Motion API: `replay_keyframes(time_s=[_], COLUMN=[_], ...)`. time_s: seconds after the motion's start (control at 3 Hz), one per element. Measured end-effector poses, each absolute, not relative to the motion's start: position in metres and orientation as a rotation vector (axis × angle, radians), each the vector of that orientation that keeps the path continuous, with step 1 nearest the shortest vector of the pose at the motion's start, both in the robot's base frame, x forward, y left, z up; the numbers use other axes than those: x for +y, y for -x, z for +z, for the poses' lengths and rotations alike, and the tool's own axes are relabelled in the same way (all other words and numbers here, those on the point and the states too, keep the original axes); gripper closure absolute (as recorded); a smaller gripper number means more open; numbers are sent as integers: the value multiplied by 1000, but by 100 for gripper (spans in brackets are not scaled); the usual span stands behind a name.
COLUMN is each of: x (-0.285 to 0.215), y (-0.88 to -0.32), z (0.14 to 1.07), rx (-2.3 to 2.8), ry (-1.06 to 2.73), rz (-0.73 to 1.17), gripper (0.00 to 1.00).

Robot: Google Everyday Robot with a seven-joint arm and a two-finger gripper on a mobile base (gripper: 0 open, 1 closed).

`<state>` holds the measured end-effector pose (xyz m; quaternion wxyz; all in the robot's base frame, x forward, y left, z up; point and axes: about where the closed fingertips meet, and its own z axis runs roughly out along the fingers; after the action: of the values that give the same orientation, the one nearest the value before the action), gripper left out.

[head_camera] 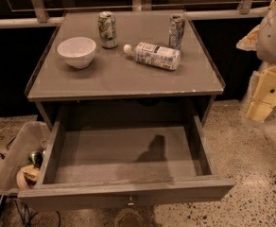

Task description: Close top drawer

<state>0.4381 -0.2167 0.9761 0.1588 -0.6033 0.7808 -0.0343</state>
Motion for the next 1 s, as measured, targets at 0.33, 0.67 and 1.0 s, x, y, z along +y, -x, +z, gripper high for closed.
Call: replay_keyframes(time_s=[0.33, 0.67, 1.0], x=[-215, -211, -211], y=[-437, -427, -410], z=[977, 963, 941], rx=[2233, 2241, 2263], ry=[1721, 1716, 1678], rz=[-118, -92, -49], gripper=[0, 0, 18])
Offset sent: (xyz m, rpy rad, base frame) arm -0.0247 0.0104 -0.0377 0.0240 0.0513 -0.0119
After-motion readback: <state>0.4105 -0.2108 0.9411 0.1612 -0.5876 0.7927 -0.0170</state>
